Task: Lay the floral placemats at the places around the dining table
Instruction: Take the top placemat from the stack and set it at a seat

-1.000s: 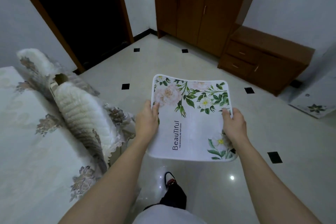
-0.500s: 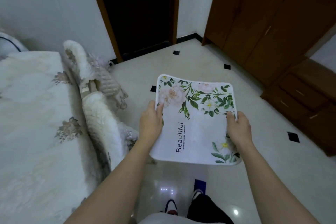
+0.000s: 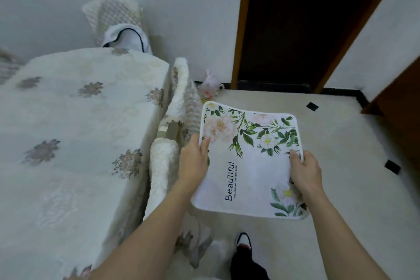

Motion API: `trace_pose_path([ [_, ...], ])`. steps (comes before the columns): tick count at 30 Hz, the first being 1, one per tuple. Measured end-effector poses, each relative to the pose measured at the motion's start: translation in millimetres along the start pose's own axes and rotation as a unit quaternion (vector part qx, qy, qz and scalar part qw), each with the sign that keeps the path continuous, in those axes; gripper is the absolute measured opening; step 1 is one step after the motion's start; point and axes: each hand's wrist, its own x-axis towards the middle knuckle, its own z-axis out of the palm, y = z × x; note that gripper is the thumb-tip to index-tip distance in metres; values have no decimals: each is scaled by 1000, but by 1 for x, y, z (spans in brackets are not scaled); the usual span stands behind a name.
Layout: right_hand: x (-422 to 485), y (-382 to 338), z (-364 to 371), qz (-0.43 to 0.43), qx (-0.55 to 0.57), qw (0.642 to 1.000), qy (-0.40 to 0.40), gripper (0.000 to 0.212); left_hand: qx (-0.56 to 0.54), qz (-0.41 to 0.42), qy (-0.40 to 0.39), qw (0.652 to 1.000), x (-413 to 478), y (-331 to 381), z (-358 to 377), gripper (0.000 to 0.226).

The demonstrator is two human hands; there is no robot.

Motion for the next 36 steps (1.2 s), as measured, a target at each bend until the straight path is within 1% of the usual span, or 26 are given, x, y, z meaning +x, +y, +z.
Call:
trace_pose_path([
  [3,54,-26,13,-36,-2,998,-54,26,-7,-45,42,998,25,13,2,24],
  [6,100,-46,21,-58,-1,994,-88,26,0,-65,78,995,52,26,11,28],
  [9,136,-58,23,-63,5,992,-106,24,7,-73,90,993,78,39,25,29],
  [13,183,-65,24,-58,3,991,-117,23,19,-66,97,993,114,56,46,28],
  [19,256,-84,41,-64,-2,990,-125,25,5,-80,98,992,180,69,71,29],
  [23,307,-99,71,-59,-3,990,-128,26,-1,-73,102,992,235,69,83,23],
  [27,365,-119,111,-46,-11,990,-133,27,12,-77,100,992,305,63,92,28],
  [31,428,-154,151,-36,-21,990,-134,27,17,-89,101,991,386,62,97,29],
  [33,458,-174,167,-43,-25,989,-136,27,8,-93,104,990,424,64,99,25],
  [36,500,-204,187,-53,-34,989,-132,27,3,-93,103,990,476,67,100,28],
])
